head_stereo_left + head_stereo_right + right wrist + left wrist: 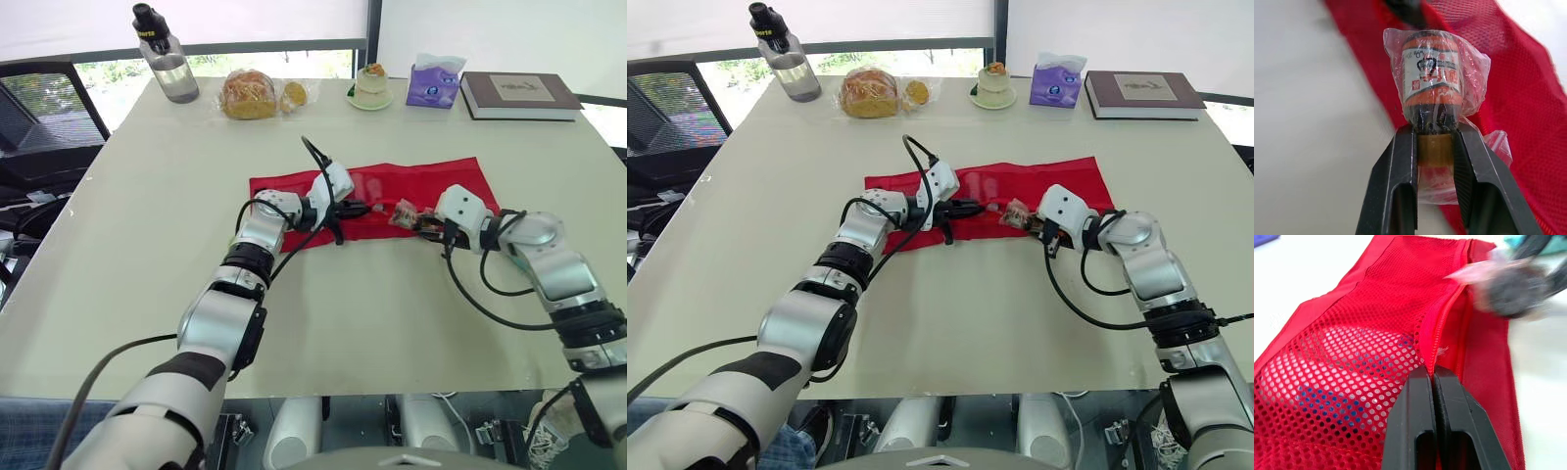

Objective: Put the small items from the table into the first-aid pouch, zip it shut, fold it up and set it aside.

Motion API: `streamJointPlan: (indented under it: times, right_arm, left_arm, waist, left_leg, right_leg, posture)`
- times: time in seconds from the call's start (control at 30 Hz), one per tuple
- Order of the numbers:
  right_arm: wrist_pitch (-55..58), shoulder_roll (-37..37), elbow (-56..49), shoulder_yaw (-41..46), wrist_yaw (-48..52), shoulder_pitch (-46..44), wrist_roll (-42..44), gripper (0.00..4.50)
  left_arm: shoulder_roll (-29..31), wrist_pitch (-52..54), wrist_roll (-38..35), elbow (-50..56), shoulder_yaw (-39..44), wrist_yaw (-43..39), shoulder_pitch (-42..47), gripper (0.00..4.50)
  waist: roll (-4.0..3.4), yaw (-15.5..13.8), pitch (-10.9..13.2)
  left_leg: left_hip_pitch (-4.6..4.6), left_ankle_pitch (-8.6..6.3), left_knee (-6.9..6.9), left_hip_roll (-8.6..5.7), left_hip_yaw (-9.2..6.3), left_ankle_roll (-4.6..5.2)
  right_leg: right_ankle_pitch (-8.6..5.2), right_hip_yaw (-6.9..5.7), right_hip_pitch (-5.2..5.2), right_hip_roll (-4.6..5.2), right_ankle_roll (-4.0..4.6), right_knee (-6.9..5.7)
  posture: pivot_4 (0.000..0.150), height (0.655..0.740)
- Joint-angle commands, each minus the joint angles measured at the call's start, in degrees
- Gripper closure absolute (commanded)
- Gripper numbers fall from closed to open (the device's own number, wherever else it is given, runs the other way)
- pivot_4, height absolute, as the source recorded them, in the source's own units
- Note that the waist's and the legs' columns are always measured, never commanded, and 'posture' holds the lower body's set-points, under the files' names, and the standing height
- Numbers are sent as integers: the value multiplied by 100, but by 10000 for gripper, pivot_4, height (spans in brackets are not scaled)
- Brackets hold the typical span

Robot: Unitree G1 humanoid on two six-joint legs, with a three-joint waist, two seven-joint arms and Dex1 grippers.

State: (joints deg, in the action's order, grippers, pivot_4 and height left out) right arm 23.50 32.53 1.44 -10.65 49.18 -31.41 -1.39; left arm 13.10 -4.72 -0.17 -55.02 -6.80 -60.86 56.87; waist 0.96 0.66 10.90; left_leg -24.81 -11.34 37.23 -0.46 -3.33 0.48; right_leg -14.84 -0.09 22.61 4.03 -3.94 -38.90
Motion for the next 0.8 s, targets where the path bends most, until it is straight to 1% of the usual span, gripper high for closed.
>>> streamJointPlan:
  times: [0.03,0.3,0.5,0.7,0.8]
  right_arm:
    - [604,-83,-529,40,-329,74,-54,40612]
    - [1067,-90,-1237,-225,-88,256,162,40612]
    - [1383,76,-1004,-309,-279,200,-84,40612]
    - [1793,-64,-876,-186,-720,94,-132,40612]
    - [2065,-283,-832,-75,-1079,8,-140,40612]
  left_arm:
    - [-107,137,-155,562,-21,-103,-160,45000]
    - [-179,406,-168,876,39,32,-293,45000]
    - [-196,520,-272,1050,77,50,-399,45000]
    - [-173,702,-371,1489,-37,-51,-678,45000]
    - [-161,766,-369,1635,-86,-85,-773,45000]
  waist:
    - [0,7,0]
    - [0,14,0]
    - [0,12,0]
    - [0,18,0]
    - [-1,20,0]
  left_leg:
    - [-1,0,0,-1,0,0]
    - [1,0,-3,0,-1,0]
    - [0,0,-1,-1,-1,0]
    - [2,0,-3,1,-2,0]
    - [3,0,-2,1,-1,0]
  right_leg:
    - [0,0,0,1,0,2]
    - [0,1,4,-1,0,-2]
    - [0,1,4,0,0,-2]
    - [0,1,5,0,1,-2]
    - [0,1,3,-1,1,-3]
  posture:
    - [1500,7332]
    - [1500,7332]
    - [1500,7332]
    - [1500,7332]
    - [1500,7332]
